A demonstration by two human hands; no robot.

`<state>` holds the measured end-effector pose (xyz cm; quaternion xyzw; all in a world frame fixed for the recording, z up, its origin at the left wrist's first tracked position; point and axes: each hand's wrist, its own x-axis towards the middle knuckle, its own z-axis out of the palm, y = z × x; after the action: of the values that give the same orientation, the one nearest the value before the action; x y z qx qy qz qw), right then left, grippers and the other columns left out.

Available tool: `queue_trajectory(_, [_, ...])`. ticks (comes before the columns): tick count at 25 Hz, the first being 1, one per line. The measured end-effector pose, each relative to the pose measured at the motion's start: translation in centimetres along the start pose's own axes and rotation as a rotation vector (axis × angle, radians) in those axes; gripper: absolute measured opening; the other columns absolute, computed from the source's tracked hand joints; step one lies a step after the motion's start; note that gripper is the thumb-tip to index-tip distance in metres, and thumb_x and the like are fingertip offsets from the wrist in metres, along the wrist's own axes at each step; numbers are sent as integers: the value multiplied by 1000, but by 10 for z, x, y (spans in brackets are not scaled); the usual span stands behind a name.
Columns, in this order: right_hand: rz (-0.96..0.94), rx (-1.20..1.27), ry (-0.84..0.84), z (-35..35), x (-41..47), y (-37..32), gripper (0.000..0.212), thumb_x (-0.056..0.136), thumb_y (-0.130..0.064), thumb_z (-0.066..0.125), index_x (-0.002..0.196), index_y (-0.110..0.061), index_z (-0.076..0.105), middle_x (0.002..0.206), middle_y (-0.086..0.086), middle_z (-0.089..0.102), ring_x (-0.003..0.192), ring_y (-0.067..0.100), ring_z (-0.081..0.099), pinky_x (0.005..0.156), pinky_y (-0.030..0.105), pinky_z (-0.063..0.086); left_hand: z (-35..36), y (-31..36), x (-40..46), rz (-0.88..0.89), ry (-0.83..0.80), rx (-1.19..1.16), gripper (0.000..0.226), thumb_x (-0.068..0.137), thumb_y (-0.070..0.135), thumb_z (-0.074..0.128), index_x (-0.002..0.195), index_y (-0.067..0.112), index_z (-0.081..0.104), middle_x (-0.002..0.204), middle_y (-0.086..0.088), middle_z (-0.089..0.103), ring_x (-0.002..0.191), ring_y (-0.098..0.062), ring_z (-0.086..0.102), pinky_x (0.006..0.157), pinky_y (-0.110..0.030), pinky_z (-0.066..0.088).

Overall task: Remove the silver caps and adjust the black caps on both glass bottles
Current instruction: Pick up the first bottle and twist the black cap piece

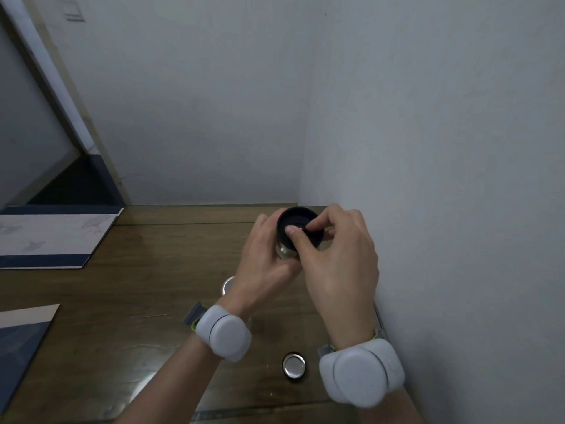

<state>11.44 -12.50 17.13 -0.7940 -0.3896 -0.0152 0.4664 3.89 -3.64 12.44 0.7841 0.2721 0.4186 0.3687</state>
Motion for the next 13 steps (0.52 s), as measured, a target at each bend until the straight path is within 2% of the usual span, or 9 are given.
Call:
queue_trajectory(4, [28, 21, 26, 4, 2, 0, 29, 81, -50, 75, 84, -32, 54, 96, -14, 52, 87, 7, 57, 57, 15, 31, 1, -1, 3, 6, 20, 5, 35, 80, 29, 65, 114, 37, 66, 107, 38, 62, 99, -28, 59, 84, -57, 54])
queue_trajectory(7, [49, 22, 51, 10, 2, 1, 29, 83, -52, 72, 85, -30, 53, 98, -13, 51, 91, 11, 58, 65, 25, 38, 1, 1, 3, 12, 30, 20, 43, 77, 41, 61, 116, 24, 70, 110, 32, 63, 100, -28, 58, 84, -56, 53])
queue_trajectory(11, [2, -22, 54, 12, 1, 3, 31, 84, -55, 69, 85, -30, 51, 100, -13, 49, 94, 13, 56, 60, 20, 33, -1, -2, 4, 7, 9, 28, 39, 79, 41, 64, 116, 27, 69, 104, 40, 61, 101, -29, 58, 85, -56, 53])
queue_trajectory(13, [-40, -22, -29, 5, 6, 7, 32, 80, -56, 72, 85, -31, 53, 100, -13, 51, 95, 10, 58, 61, 16, 35, -3, -3, 5, -4, -22, 19, 35, 78, 38, 67, 113, 39, 67, 105, 36, 62, 102, -28, 58, 87, -56, 53])
